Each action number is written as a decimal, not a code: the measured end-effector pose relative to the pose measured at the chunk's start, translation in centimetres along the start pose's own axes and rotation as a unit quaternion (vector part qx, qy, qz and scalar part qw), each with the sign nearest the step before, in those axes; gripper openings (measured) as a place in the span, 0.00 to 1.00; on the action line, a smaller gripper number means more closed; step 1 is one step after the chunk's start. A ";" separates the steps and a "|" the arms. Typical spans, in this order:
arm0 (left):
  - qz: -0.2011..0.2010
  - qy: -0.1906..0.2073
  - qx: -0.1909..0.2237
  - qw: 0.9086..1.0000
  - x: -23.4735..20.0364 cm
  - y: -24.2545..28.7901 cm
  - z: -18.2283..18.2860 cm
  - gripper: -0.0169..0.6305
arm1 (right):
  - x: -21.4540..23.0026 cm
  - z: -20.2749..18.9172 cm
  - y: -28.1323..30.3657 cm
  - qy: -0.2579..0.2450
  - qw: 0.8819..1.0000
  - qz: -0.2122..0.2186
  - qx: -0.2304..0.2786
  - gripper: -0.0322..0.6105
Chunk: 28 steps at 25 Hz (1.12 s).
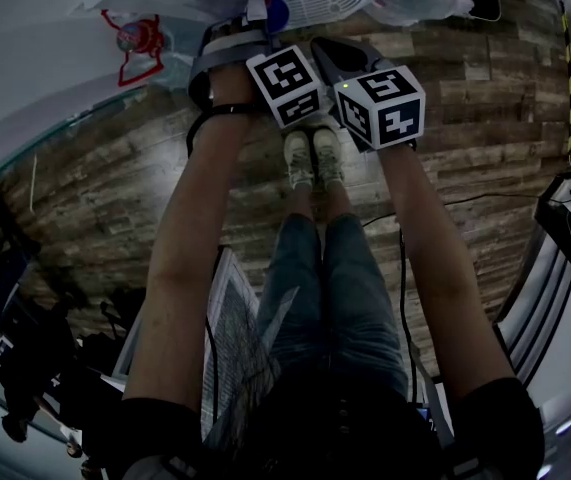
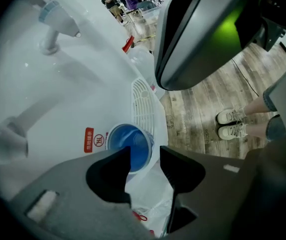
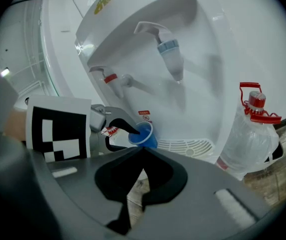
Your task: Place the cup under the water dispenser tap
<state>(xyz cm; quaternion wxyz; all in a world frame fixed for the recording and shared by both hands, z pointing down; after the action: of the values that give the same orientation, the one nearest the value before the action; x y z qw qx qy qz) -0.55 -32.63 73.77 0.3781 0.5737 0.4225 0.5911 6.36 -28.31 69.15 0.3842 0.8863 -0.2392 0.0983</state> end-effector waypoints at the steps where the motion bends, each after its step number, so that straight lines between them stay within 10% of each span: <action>1: 0.003 -0.004 0.003 1.000 -0.1 -0.2 0.0 0.32 | -0.1 0.1 -0.1 -0.001 1.000 0.000 0.001 0.05; 28: 0.043 -0.160 0.111 0.980 -1.2 -14.5 -0.5 0.32 | -5.1 5.2 -6.2 -0.043 0.999 0.009 0.017 0.05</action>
<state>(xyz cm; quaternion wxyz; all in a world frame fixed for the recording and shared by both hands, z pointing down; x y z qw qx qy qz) -1.56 -28.60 59.80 0.3488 0.7171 0.3941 0.4570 5.01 -26.66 59.83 0.3572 0.8940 -0.2618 0.0680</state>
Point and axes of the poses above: the fingertips, and each gripper's own axes: y forward along the fingers, x to its right, z out of its top, the point moved 3 cm from there along -y, backward along the fingers, and after that the axes turned 3 degrees about -z, right-handed, at the moved point
